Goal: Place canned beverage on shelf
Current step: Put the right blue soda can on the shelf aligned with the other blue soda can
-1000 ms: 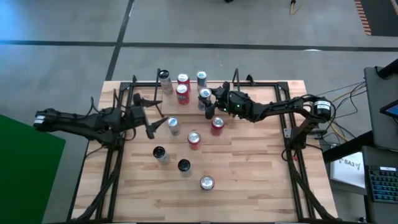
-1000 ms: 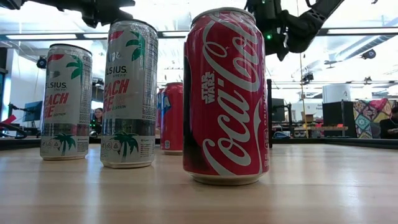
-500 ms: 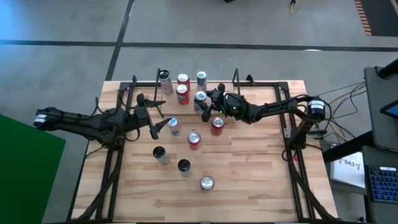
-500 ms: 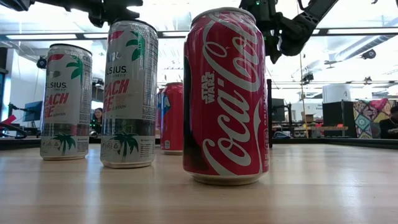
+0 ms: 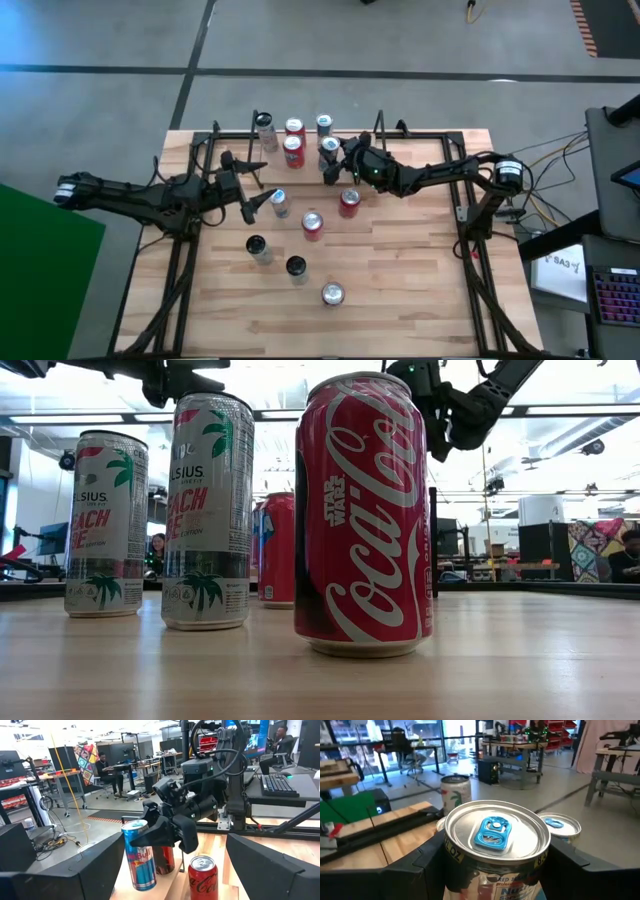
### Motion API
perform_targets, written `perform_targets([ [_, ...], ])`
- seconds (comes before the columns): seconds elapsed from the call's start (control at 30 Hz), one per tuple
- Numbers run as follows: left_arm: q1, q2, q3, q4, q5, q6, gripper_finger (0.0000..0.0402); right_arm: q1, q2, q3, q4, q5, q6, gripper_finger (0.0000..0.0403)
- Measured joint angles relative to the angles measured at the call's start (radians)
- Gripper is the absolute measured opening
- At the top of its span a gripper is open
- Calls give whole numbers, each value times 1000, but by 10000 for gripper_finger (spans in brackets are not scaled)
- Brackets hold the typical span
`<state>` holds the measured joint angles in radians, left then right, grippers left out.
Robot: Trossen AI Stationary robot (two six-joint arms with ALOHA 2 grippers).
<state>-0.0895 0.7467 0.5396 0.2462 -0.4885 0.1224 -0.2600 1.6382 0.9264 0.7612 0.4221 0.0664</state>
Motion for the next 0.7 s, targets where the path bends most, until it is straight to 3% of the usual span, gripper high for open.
perform_targets([
  [0.37,0,-9,0,3,-2,36,333,13,4,108,-91,-29,-32,228],
  [0.7,0,-10,0,-2,-3,52,333,11,114,132,-106,-5,-14,228],
])
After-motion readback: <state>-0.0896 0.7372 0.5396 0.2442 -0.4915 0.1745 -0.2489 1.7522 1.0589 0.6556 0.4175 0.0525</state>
